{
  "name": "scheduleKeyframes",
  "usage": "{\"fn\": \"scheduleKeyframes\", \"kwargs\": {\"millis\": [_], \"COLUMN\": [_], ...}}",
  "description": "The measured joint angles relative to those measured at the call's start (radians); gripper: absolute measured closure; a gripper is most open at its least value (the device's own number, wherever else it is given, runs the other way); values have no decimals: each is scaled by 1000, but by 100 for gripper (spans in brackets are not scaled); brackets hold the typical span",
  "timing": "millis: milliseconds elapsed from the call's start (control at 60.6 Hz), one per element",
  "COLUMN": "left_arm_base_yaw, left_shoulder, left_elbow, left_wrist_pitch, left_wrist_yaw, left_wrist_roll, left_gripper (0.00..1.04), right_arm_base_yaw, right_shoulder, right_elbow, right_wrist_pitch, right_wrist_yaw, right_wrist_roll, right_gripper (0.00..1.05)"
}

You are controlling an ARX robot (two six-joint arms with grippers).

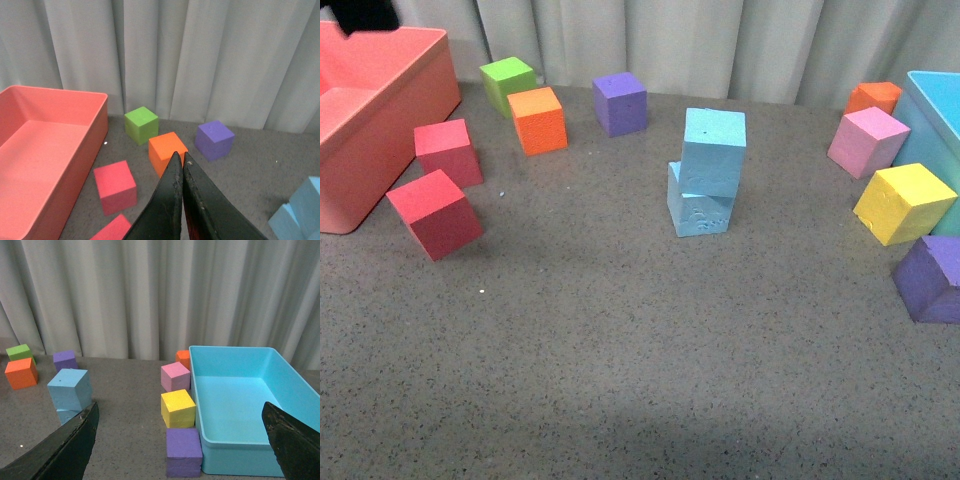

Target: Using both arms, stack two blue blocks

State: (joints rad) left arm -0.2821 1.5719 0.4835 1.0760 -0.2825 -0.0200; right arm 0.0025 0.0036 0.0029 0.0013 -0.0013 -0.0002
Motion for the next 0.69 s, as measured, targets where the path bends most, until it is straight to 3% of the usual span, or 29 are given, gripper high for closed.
{"fn": "scheduleKeyframes", "kwargs": {"millis": [330, 693], "left_arm_base_yaw": [109, 187], "left_shoulder": [-208, -504], "left_elbow": [-262, -405], "left_wrist_pitch": [57, -104], "left_wrist_yaw": [110, 189], "left_wrist_roll": [11, 12], "left_gripper": [101, 101], "right_arm_base_yaw": [0, 0], "right_shoulder": [0, 0], "right_elbow": [0, 0], "right_wrist_pitch": [0, 0], "right_wrist_yaw": [0, 0], "right_wrist_roll": [0, 0], "right_gripper": [10, 10]}}
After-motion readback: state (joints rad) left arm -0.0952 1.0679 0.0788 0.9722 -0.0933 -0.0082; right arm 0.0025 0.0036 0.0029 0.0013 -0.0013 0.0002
